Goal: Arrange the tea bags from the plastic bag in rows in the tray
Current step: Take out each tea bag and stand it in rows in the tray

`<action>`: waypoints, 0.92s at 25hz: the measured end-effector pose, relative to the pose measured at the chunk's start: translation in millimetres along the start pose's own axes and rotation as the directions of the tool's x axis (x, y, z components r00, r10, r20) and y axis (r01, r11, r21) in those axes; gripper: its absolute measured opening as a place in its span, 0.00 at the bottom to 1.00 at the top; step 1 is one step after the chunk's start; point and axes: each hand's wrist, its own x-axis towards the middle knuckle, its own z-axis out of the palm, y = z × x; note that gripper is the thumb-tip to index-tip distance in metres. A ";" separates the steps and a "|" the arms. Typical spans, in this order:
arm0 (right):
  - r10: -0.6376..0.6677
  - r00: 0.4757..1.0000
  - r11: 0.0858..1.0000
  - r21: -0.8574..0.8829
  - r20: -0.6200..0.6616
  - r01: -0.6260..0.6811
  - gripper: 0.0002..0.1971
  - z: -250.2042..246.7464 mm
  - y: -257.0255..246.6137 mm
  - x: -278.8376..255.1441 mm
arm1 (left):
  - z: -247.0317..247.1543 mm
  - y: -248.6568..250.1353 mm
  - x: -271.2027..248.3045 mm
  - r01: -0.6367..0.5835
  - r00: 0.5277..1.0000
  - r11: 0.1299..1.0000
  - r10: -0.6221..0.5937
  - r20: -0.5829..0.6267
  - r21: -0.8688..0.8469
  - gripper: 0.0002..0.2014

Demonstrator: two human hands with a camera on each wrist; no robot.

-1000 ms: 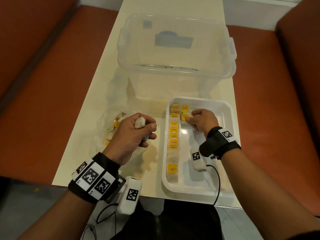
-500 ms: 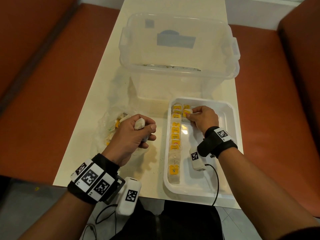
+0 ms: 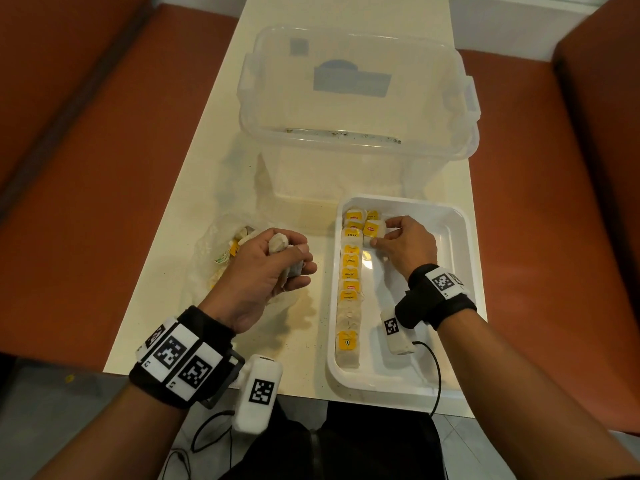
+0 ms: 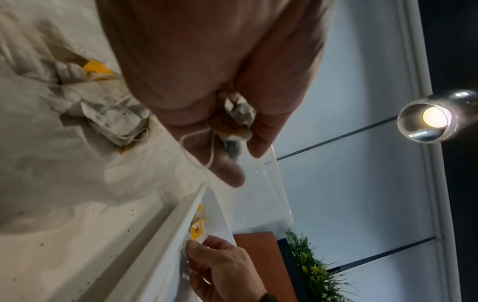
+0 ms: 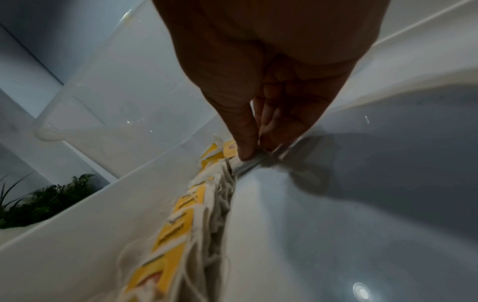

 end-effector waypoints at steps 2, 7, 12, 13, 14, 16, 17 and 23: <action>0.005 1.000 1.000 0.012 -0.014 -0.004 0.24 1.9 -0.1 2.4 | 1.1 0.3 0.3 0.038 0.999 0.998 -0.036 0.034 -0.052 0.09; 0.018 0.999 0.997 0.079 -0.028 -0.015 0.23 1.2 -0.2 4.0 | 2.8 3.8 -2.0 0.081 0.993 0.990 -0.070 0.092 -0.118 0.17; 0.018 0.997 0.995 0.098 -0.072 -0.011 0.19 -5.8 -3.5 -4.9 | 2.5 6.1 -1.5 0.115 0.988 0.976 -0.092 0.125 -0.186 0.20; 0.007 0.996 0.994 0.112 -0.088 0.003 0.17 -7.6 -6.4 -9.9 | 3.1 6.8 -1.6 0.122 0.986 0.973 -0.096 0.134 -0.196 0.20; -0.013 0.995 0.990 0.141 -0.096 0.026 0.14 -9.4 -11.4 -16.8 | 3.8 7.6 -1.5 0.127 0.984 0.971 -0.099 0.145 -0.203 0.21; -0.081 0.995 0.964 0.247 -0.063 0.094 0.08 -12.9 -27.4 -39.3 | 5.4 8.1 -0.6 0.136 0.981 0.968 -0.102 0.164 -0.209 0.22; -0.135 0.990 0.946 0.293 -0.028 0.138 0.07 -14.9 -36.2 -53.6 | 6.6 8.3 -0.3 0.141 0.979 0.967 -0.105 0.173 -0.213 0.22; -0.429 0.893 0.890 0.232 0.134 0.393 0.16 -18.7 -63.8 -118.5 | 12.7 10.9 -0.4 0.157 0.962 0.947 -0.083 0.261 -0.278 0.27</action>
